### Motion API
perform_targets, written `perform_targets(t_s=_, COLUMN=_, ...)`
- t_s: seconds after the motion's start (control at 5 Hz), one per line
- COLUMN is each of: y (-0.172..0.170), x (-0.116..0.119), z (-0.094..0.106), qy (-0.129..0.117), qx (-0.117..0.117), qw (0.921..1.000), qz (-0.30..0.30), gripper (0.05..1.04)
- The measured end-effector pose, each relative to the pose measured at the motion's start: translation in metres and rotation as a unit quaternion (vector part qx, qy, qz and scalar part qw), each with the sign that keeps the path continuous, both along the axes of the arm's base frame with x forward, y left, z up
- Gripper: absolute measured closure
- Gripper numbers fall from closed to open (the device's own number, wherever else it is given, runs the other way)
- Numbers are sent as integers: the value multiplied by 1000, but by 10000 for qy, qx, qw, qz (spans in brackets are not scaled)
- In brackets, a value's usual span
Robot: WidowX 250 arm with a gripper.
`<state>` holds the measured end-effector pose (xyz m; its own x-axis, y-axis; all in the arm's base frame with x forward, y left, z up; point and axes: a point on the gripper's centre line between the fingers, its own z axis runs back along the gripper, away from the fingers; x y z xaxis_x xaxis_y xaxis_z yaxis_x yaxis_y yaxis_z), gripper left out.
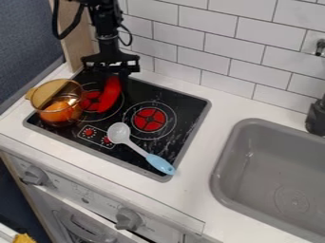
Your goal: Move the red chili to the right burner of the stove
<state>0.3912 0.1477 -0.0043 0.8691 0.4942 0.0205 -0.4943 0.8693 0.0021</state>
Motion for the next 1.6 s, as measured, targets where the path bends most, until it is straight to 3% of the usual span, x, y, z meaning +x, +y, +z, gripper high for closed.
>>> perform_targets(t_s=0.4, y=-43, x=5, z=46, qy=-232, qx=7, qw=9971, qz=-722, gripper=517)
perform_targets(t_s=0.6, y=-74, x=3, z=51, qy=-234, qx=-134, qw=9897, qz=-1408, gripper=518)
perform_targets(t_s=0.8, y=-97, x=-3, z=41, qy=-190, qx=-416, qw=9829, qz=-1785, gripper=518)
perform_targets(t_s=1.0, y=-105, x=2, z=37, qy=-320, qx=-392, qw=9824, qz=-1796, gripper=518)
perform_targets(t_s=1.2, y=-109, x=-2, z=14, qy=-85, qx=-319, qw=9807, qz=-1927, gripper=517)
perform_targets(t_s=1.6, y=-121, x=-4, z=1, qy=39, qx=-404, qw=9757, qz=-2154, gripper=517)
